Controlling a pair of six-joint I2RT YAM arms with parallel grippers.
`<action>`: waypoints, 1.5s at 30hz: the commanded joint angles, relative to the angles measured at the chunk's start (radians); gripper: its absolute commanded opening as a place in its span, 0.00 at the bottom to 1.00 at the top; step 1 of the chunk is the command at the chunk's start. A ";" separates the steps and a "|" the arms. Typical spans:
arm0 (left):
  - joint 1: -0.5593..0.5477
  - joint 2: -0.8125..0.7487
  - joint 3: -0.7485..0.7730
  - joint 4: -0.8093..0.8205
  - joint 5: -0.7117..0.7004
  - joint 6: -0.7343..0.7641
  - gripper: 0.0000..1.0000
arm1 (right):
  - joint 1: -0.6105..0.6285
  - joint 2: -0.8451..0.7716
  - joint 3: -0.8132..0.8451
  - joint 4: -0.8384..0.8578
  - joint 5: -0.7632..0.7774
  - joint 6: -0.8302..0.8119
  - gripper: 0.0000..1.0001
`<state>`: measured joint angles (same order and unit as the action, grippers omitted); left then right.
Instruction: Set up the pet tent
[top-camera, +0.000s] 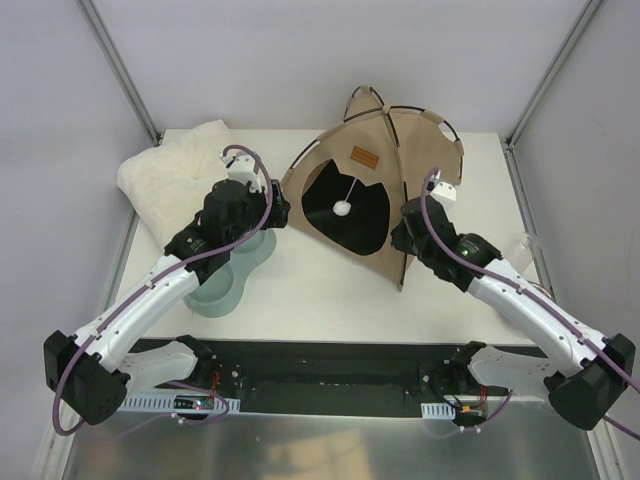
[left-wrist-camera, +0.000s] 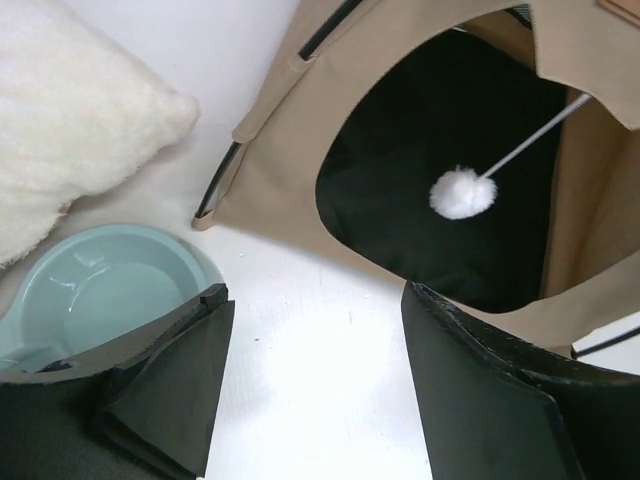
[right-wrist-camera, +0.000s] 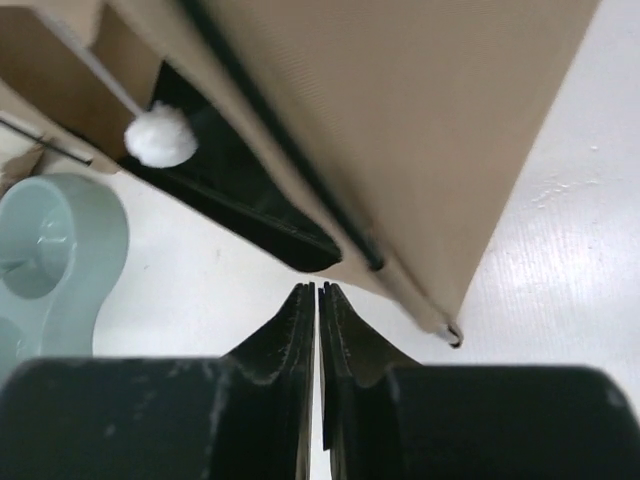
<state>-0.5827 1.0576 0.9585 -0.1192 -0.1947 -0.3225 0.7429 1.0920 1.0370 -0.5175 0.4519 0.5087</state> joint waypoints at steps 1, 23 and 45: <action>0.058 0.027 0.051 -0.011 0.069 -0.079 0.70 | -0.098 0.017 -0.041 0.057 -0.030 0.011 0.11; 0.658 0.134 0.131 -0.269 0.037 -0.176 0.87 | -0.447 0.126 0.117 0.063 -0.174 -0.013 0.65; 0.971 0.859 0.611 -0.306 0.294 -0.111 0.99 | -0.448 -0.047 0.124 -0.067 -0.237 0.027 0.99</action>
<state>0.3782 1.8145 1.4853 -0.4080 -0.0074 -0.4263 0.2939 1.0779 1.1179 -0.5518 0.2073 0.5240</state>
